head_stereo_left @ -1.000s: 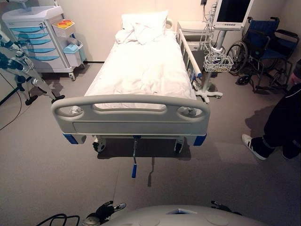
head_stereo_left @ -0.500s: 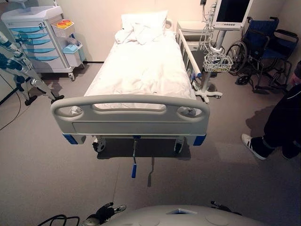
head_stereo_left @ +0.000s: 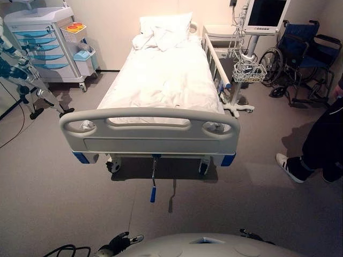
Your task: Raise the hospital bed
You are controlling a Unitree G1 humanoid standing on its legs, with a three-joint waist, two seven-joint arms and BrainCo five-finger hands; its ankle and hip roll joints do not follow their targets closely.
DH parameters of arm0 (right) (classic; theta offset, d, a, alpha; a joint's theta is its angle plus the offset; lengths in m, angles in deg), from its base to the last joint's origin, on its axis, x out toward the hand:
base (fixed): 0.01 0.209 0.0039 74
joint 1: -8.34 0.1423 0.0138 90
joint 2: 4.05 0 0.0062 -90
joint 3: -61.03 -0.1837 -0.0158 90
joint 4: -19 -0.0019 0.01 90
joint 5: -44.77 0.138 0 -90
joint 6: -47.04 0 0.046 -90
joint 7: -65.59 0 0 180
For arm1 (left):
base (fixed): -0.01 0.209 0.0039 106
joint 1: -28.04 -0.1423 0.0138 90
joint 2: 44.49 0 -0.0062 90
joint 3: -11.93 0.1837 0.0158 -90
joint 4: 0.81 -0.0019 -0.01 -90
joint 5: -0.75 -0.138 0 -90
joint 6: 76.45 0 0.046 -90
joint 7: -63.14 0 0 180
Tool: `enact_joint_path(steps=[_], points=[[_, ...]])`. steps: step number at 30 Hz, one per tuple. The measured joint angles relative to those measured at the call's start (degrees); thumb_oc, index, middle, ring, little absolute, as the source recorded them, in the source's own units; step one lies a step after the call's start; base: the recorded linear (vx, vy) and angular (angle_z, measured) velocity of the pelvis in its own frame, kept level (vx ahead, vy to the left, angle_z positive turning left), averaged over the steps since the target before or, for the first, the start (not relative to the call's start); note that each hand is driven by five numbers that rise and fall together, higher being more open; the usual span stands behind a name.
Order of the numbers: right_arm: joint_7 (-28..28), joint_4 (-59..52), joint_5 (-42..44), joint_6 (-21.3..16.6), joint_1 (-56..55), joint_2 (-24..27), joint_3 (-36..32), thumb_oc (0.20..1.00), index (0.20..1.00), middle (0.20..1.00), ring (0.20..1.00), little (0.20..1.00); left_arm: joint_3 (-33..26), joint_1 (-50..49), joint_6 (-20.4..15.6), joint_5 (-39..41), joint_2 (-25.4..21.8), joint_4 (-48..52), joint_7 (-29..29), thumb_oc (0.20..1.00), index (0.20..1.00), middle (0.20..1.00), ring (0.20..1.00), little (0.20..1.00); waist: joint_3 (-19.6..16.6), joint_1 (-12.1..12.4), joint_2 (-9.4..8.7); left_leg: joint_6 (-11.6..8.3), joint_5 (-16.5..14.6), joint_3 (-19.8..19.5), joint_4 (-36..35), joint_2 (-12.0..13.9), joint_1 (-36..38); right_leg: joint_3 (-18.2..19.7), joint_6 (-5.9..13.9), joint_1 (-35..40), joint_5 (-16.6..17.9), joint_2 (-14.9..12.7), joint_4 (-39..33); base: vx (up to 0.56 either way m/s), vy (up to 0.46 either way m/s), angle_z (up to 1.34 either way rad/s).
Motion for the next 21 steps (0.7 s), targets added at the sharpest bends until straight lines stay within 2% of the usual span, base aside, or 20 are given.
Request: enact_joint_path(steps=[21], points=[[0.0,0.2,-0.1,-0.1,-0.7,-0.2,0.1,1.0,1.0,1.0,1.0,1.0,0.0,-0.1,0.0,0.0,-0.1,-0.9,-0.1,1.0,1.0,1.0,1.0,1.0,-1.1,0.0,-0.74,0.01,0.0,0.1,0.0,0.0,-0.1,-0.2,0.01,-0.2,-0.1,-0.1,0.0,0.0,0.0,0.0]])
